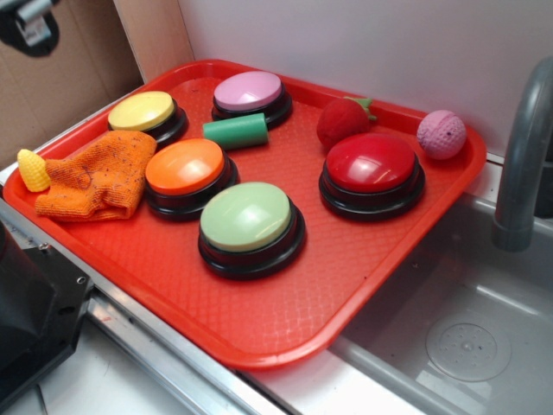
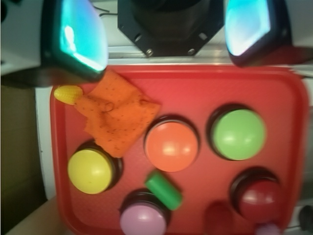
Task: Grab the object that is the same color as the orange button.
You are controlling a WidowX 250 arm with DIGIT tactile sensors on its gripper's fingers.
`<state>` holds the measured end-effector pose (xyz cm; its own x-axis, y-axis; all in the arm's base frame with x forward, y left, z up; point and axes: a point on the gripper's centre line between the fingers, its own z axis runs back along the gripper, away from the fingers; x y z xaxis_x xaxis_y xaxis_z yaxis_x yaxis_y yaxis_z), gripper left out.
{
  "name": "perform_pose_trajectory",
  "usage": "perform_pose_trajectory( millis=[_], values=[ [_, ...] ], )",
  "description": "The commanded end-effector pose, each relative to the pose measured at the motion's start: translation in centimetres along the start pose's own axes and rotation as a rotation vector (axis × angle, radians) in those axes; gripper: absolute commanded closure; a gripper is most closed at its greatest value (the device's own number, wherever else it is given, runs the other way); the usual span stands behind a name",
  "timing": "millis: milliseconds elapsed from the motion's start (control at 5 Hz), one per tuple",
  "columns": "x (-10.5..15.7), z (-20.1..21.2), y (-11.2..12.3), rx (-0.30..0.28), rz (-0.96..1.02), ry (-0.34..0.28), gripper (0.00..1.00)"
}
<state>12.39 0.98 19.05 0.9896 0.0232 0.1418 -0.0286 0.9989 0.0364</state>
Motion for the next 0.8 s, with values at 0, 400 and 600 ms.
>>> perform_pose_trajectory(
  millis=[0, 400, 600],
  values=[
    [0.4, -5.5, 4.4, 0.000, -0.004, 0.009, 0.00],
    [0.4, -10.4, 7.7, 0.021, -0.010, 0.013, 0.00],
    [0.7, -12.2, 8.7, 0.006, -0.041, 0.006, 0.00]
  ],
)
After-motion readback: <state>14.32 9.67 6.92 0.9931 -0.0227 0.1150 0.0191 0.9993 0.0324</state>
